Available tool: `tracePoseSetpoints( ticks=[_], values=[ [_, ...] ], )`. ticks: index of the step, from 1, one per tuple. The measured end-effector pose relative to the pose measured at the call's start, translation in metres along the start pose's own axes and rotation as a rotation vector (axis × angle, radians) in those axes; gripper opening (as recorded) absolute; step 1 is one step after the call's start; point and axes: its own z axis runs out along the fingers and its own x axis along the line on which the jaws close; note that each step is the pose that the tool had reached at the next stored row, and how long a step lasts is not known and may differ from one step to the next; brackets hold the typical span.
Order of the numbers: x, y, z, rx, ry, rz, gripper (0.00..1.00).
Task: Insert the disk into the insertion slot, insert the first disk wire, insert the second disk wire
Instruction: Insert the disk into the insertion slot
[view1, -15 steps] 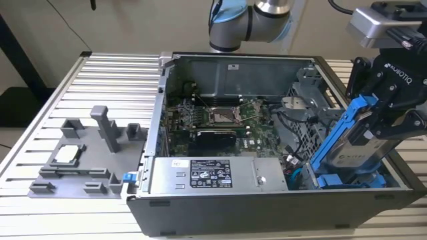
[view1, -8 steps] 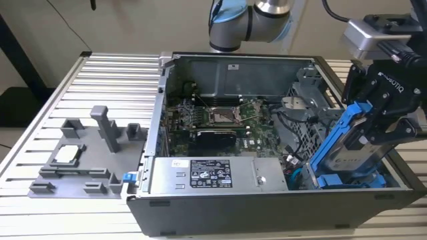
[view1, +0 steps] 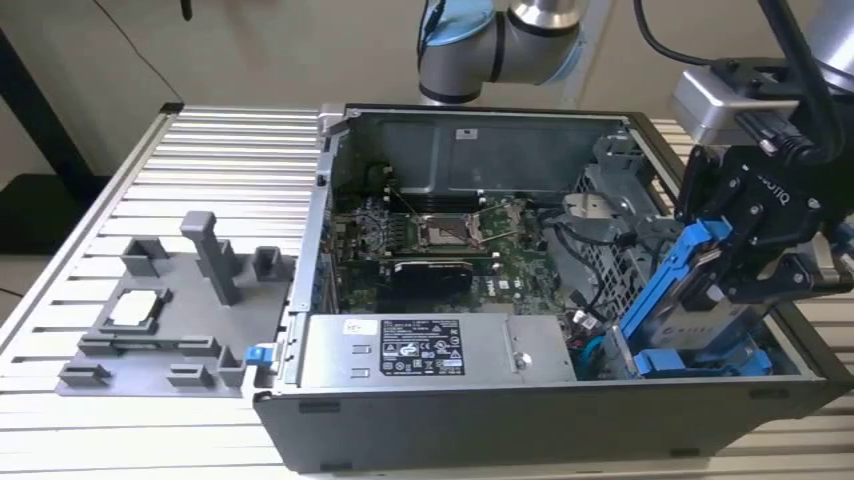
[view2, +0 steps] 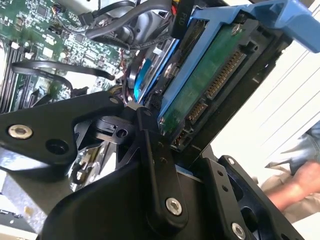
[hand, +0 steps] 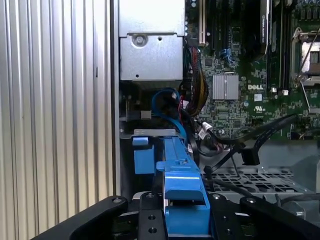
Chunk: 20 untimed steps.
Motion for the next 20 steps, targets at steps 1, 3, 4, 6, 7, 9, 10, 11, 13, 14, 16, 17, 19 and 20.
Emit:
tracePoseSetpoints(
  ticks=[1,3,4,6,7,9,10,11,13,14,16,17,19,20],
  values=[
    [0.0000,0.0000,0.0019,0.0009,0.0000,0.000,0.33],
    [0.0000,-0.0001,0.0056,0.0018,-0.0001,0.000,0.33],
    [0.0000,-0.0001,0.0074,0.0021,-0.0001,0.000,0.33],
    [0.0000,-0.0001,0.0104,0.0025,0.0000,0.000,0.33],
    [0.0000,-0.0002,0.0116,0.0027,-0.0001,0.000,0.33],
    [0.0000,-0.0002,0.0135,0.0033,0.0000,0.000,0.33],
    [0.0000,-0.0002,0.0142,0.0035,0.0001,0.000,0.33],
    [0.0000,-0.0002,0.0145,0.0037,0.0001,0.000,0.33],
    [0.0000,-0.0002,0.0146,0.0037,0.0002,0.000,0.33],
    [0.0000,-0.0002,0.0148,0.0037,0.0001,0.000,0.33],
    [0.0000,-0.0002,0.0149,0.0037,0.0000,0.000,0.33],
    [0.0000,-0.0002,0.0149,0.0037,0.0001,0.000,0.33],
    [0.0000,-0.0003,0.0151,0.0040,-0.0002,0.000,0.34],
    [0.0000,-0.0003,0.0151,0.0038,0.0000,0.000,0.34]
  ],
)
